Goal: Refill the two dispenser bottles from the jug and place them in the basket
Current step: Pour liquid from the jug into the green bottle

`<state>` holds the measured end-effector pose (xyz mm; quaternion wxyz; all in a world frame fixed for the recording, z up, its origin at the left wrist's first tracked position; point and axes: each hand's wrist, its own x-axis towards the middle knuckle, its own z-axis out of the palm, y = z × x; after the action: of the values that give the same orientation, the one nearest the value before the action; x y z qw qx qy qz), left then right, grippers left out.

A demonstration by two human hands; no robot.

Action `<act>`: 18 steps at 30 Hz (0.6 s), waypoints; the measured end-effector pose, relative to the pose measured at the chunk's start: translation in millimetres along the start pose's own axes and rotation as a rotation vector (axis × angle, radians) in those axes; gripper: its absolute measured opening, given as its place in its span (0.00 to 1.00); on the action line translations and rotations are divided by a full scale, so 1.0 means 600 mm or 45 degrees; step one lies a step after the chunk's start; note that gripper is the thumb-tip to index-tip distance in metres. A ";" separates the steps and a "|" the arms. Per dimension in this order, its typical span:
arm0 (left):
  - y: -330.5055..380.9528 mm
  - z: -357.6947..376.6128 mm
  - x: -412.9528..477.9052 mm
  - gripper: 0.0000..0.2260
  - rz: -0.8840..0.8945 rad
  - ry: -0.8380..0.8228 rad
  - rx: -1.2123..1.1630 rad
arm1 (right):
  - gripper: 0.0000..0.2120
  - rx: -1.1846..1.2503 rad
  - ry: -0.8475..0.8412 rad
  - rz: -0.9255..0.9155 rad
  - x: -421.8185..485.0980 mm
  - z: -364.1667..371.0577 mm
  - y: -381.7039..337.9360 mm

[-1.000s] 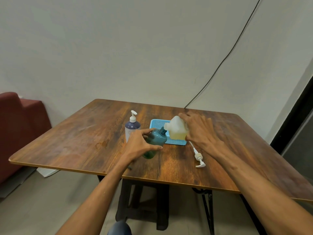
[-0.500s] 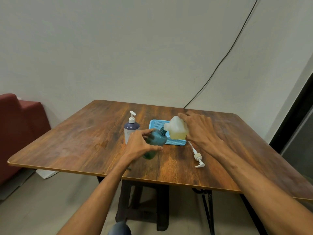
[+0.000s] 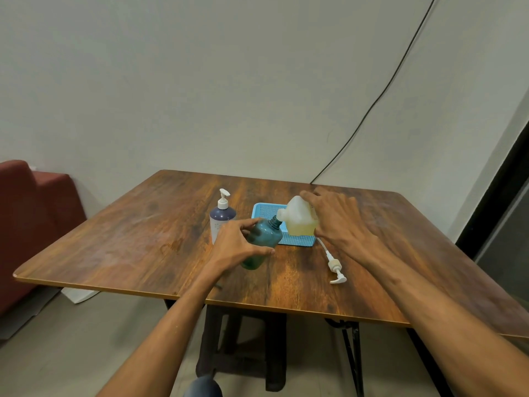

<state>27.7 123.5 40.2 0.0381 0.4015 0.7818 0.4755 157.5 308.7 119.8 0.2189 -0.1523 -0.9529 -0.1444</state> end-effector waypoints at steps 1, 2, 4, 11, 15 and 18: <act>0.000 0.000 0.000 0.34 0.000 0.001 0.002 | 0.38 -0.002 -0.001 0.000 0.001 0.000 0.000; 0.000 0.000 0.001 0.34 0.001 0.005 0.005 | 0.38 -0.006 -0.003 0.000 0.001 0.000 0.000; 0.000 0.000 0.002 0.34 -0.001 0.006 0.001 | 0.38 -0.020 0.000 -0.004 0.001 -0.001 0.001; 0.000 0.001 0.002 0.34 -0.001 -0.006 -0.010 | 0.37 -0.037 0.011 -0.023 0.000 -0.001 0.002; 0.000 0.001 0.002 0.34 -0.008 0.002 -0.015 | 0.37 -0.022 0.008 -0.024 0.000 -0.002 0.002; 0.001 0.002 0.003 0.34 -0.009 -0.001 -0.020 | 0.36 -0.024 0.023 -0.017 0.000 -0.004 0.003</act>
<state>27.2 125.6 40.5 0.0431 0.3987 0.7794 0.4813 158.6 309.4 122.1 0.2251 -0.1466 -0.9505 -0.1564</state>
